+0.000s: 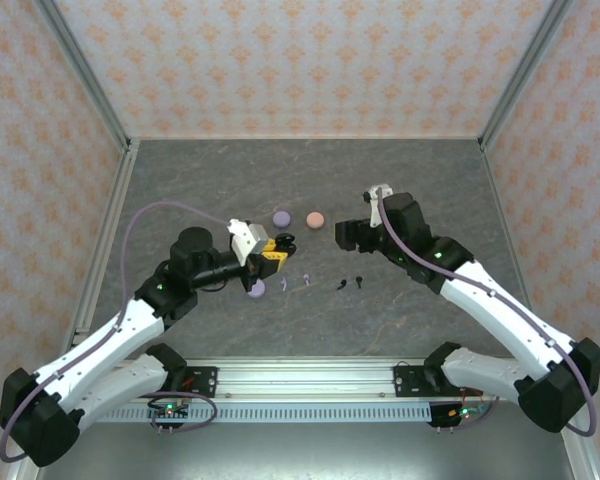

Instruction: Insert the wireless bluetooth earbuds into the charging case

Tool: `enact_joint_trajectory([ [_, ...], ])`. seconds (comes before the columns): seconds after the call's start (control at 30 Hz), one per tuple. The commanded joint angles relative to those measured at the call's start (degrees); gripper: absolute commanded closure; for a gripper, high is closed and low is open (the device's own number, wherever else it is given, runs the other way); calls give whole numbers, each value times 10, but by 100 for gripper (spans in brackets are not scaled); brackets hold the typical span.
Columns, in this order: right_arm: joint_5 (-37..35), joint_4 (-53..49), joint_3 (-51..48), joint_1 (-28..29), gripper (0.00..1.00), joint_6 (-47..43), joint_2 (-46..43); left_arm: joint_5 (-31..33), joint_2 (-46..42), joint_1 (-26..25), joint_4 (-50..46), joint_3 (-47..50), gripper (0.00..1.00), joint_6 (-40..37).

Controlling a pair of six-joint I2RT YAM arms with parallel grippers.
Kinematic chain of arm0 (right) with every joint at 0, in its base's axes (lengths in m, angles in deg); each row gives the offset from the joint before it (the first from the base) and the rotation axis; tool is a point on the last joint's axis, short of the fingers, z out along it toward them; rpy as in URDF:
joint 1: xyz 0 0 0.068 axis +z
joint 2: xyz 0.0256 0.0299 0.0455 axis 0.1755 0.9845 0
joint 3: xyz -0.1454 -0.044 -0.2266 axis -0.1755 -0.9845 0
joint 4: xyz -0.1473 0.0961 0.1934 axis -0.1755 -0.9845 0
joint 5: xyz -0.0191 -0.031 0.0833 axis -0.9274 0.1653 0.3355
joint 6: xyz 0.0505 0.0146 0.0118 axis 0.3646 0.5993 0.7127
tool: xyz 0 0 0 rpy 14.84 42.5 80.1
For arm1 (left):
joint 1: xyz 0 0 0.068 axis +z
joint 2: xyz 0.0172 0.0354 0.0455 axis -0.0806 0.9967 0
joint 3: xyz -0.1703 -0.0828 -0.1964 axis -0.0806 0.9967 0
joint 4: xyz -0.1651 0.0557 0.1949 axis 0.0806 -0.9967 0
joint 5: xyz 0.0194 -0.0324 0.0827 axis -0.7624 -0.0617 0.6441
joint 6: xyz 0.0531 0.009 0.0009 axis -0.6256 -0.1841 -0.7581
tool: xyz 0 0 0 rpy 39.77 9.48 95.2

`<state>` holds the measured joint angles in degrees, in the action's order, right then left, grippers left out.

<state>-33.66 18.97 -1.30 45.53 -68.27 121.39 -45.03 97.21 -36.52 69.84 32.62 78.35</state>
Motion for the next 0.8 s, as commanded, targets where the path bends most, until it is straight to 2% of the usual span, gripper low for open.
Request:
enact_joint_trajectory([
  [0.0,-66,-90,-29,-5,19,70,24,21,-33,-3,11,17,100,17],
  [0.07,-52,-98,-37,-15,20,78,50,23,-47,-3,8,22,100,18],
  [0.27,28,-134,-8,-51,36,62,185,16,-64,-4,7,25,100,21],
  [0.43,35,-150,29,-53,44,48,278,16,-70,-4,12,30,100,22],
  [0.77,48,-146,32,-53,51,52,337,23,-71,-4,7,34,100,16],
])
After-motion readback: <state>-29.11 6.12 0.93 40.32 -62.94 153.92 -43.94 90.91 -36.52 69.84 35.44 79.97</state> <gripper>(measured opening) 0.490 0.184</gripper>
